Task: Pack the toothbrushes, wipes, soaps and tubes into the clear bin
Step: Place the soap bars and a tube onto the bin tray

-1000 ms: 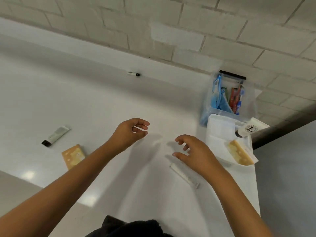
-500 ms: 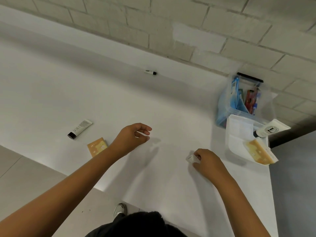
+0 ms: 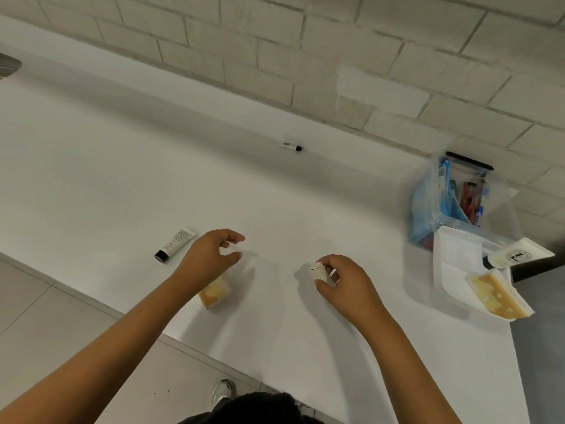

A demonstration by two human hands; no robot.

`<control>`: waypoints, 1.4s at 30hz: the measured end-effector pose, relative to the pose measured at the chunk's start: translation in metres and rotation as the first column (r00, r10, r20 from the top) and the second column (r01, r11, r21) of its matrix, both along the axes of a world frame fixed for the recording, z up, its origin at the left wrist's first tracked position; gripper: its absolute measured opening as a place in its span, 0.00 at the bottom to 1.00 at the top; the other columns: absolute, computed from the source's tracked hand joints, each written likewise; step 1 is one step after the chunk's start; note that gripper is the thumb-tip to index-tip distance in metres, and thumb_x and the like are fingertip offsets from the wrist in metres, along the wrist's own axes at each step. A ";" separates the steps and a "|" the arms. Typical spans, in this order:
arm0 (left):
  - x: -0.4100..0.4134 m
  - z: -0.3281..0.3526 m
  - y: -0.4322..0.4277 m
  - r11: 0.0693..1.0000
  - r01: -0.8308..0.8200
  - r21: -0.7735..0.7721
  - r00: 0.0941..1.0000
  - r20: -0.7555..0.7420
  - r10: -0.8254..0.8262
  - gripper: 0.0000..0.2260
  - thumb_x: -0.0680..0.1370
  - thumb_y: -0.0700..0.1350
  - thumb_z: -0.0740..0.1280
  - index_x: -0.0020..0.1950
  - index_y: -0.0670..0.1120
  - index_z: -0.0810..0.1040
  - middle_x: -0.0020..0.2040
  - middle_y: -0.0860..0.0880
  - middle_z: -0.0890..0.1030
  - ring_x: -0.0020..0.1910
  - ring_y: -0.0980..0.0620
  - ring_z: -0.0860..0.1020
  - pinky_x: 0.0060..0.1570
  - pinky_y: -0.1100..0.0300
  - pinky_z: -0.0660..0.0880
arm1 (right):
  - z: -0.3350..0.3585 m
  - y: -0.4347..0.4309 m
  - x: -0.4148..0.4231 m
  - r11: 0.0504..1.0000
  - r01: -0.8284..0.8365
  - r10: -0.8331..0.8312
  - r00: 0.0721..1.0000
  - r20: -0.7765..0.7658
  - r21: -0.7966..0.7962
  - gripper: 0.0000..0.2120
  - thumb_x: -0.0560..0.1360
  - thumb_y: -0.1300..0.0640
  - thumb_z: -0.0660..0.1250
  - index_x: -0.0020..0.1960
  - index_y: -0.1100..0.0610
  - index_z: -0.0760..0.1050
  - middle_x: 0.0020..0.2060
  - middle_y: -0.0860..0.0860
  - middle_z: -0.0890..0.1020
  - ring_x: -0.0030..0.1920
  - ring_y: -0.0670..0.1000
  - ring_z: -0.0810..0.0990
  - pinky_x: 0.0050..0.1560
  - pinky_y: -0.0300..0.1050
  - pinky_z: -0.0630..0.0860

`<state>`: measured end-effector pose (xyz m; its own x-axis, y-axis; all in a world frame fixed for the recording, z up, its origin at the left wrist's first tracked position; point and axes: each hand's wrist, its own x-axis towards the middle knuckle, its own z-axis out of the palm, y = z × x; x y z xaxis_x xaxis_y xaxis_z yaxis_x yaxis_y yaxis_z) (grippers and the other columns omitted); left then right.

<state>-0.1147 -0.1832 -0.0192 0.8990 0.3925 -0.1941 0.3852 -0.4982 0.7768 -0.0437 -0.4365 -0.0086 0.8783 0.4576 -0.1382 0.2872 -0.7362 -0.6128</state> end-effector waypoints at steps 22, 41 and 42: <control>-0.048 -0.030 0.018 0.954 0.201 0.224 0.956 -0.257 -0.141 0.41 0.57 0.53 0.80 0.66 0.53 0.65 0.61 0.50 0.73 0.60 0.46 0.71 0.59 0.55 0.68 | -0.006 0.041 -0.006 0.984 0.030 -0.023 0.999 -0.043 0.176 0.13 0.72 0.57 0.68 0.56 0.49 0.75 0.51 0.44 0.78 0.44 0.44 0.77 0.42 0.32 0.72; 0.060 0.032 -0.078 0.922 0.329 -0.205 0.944 0.112 -0.312 0.22 0.70 0.35 0.71 0.52 0.60 0.71 0.48 0.58 0.75 0.35 0.58 0.79 0.36 0.72 0.74 | 0.040 -0.086 -0.009 0.838 0.414 -0.442 0.897 -0.002 0.355 0.11 0.72 0.60 0.70 0.51 0.48 0.76 0.44 0.40 0.77 0.42 0.44 0.77 0.37 0.30 0.74; 0.067 0.036 -0.089 0.909 0.358 -0.214 0.932 0.136 -0.335 0.22 0.70 0.34 0.70 0.51 0.61 0.72 0.48 0.57 0.75 0.34 0.59 0.79 0.36 0.72 0.74 | 0.042 -0.095 -0.011 0.827 0.434 -0.465 0.885 -0.001 0.357 0.12 0.72 0.60 0.70 0.51 0.47 0.76 0.43 0.40 0.76 0.42 0.44 0.76 0.37 0.29 0.74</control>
